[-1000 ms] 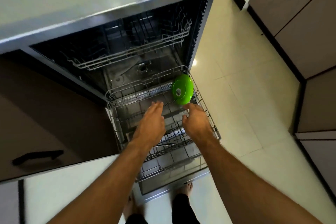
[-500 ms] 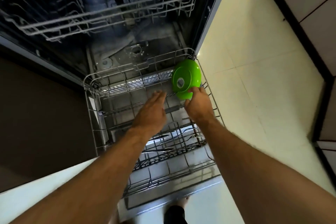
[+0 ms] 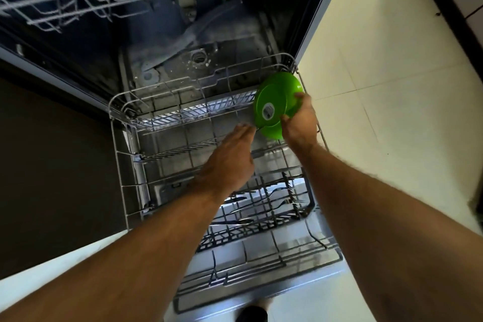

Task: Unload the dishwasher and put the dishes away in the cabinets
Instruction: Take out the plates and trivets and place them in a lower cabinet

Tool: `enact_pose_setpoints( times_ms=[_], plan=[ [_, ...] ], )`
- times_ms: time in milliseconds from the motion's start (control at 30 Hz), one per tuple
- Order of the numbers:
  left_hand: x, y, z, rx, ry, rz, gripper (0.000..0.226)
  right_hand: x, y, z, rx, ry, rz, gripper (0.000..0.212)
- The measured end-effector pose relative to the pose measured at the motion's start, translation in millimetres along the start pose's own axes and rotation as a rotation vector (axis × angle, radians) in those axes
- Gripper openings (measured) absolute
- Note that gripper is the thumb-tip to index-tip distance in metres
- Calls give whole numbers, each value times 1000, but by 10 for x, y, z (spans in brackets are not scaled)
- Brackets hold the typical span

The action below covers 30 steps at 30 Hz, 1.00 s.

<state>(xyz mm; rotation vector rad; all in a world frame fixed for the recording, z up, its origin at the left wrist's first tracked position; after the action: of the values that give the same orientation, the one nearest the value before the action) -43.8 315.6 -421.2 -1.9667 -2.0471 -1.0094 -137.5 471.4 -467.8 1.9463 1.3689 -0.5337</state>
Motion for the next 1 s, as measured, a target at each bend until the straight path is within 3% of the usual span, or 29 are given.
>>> enact_pose_setpoints(
  times_ms=[67, 133, 233, 500, 633, 833, 933, 1000],
  plan=[
    [-34, 13, -2, -10, -5, -7, 66, 15, -66, -20, 76, -200, 175, 67],
    [-96, 56, -11, -16, -6, -16, 65, 49, -148, -36, 62, -249, 291, 55],
    [-176, 175, -51, -26, 9, -55, 64, 64, -144, -80, 41, -238, 306, 32],
    [-38, 541, -419, -13, 40, -136, 62, 74, 235, -400, 108, -401, 296, 17],
    [54, 824, -745, 16, 144, -188, 59, -53, 858, -545, -15, -592, 298, 18],
    [201, 1794, -1412, 124, 291, -196, 48, -433, 2189, -779, -68, -851, 351, 30],
    [255, 2279, -1829, 184, 343, -195, 47, -786, 2799, -963, -79, -841, 406, 17],
    [297, 2597, -2092, 213, 365, -209, 47, -1033, 3146, -1091, -96, -836, 404, 20]
  ],
)
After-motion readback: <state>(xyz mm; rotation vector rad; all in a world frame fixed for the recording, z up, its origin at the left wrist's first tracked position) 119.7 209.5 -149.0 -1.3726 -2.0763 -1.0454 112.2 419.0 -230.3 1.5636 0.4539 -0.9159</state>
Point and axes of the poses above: each hand's wrist, its own y-axis away from the middle knuckle, its own z-axis out of the palm, x = y × z, the point moved 1 cm from there along -y, towards the middle knuckle, and after that the axes turned 4 degrees about -z, right-handed, at the moved point
